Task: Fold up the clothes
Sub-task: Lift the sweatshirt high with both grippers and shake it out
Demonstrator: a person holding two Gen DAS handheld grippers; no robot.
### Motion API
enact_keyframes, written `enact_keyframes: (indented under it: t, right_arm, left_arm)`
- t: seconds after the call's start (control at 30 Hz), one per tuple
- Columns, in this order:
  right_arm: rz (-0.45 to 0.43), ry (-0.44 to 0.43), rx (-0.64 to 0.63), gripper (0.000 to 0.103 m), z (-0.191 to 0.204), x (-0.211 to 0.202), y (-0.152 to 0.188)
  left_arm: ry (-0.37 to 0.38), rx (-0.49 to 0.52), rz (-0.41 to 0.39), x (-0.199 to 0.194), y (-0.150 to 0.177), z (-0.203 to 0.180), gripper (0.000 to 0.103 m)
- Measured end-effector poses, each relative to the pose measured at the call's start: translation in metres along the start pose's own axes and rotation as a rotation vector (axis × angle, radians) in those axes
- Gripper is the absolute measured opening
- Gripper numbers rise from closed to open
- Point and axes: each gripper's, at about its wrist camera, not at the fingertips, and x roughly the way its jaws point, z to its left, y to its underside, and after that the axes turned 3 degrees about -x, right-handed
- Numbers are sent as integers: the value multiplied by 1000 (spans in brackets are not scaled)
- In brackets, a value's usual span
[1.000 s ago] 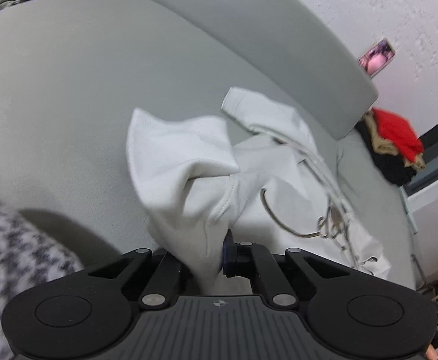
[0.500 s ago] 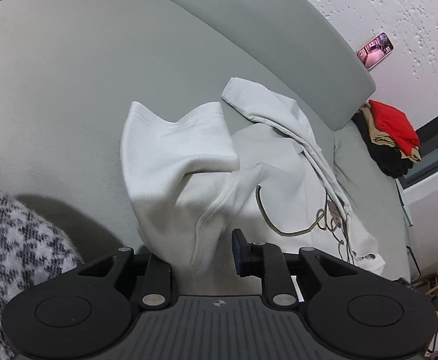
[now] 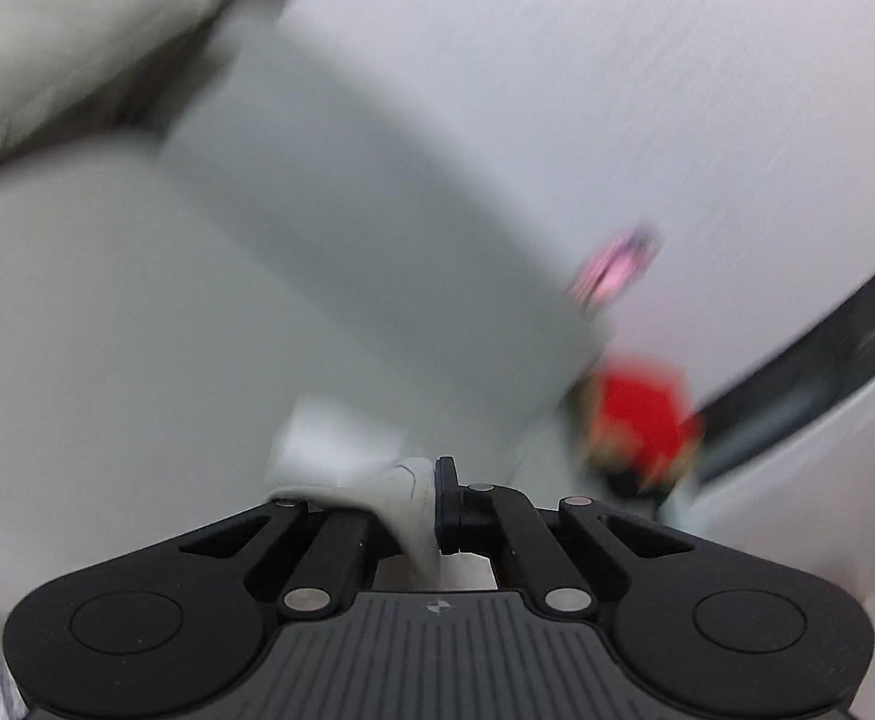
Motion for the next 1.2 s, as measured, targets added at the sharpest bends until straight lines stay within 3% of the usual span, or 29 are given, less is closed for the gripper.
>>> enact_keyframes:
  t: [0.1, 0.2, 0.3, 0.4, 0.5, 0.57, 0.67, 0.77, 0.93, 1.0, 1.13, 1.2]
  right_arm:
    - [-176, -148, -82, 4, 71, -51, -32]
    - [-322, -231, -206, 4, 129, -104, -43]
    - [-327, -228, -258, 4, 154, -131, -33]
    - [-385, -297, -286, 4, 166, -163, -27]
    - [-413, -359, -293, 4, 173, -189, -29]
    - [-430, -381, -314, 4, 177, -197, -27]
    - [-416, -333, -325, 4, 179, -170, -37]
    - [-401, -285, -336, 4, 180, -143, -46]
    - [-259, -78, -264, 4, 160, -18, -82]
    - [-282, -57, -290, 4, 166, 0, -93]
    - [-327, -16, -342, 4, 177, 36, -114]
    - [-364, -27, -375, 4, 184, 31, -118]
  left_arm:
    - [120, 39, -203, -58, -39, -47, 0]
    - [116, 116, -317, -95, -40, -81, 0]
    - [217, 137, -388, -131, -29, -95, 0]
    - [267, 158, -477, -160, -19, -108, 0]
    - [355, 138, -486, -180, -20, -108, 0]
    - [372, 151, -497, -187, -21, -112, 0]
    - [320, 170, -465, -175, -31, -117, 0]
    - [196, 164, -384, -122, -48, -103, 0]
    - [-93, 156, -150, 32, -86, -63, 0]
    - [-164, 215, -170, 58, -94, -68, 0]
    - [-43, 335, -366, 30, -110, -109, 0]
    - [4, 353, -414, 19, -110, -115, 0]
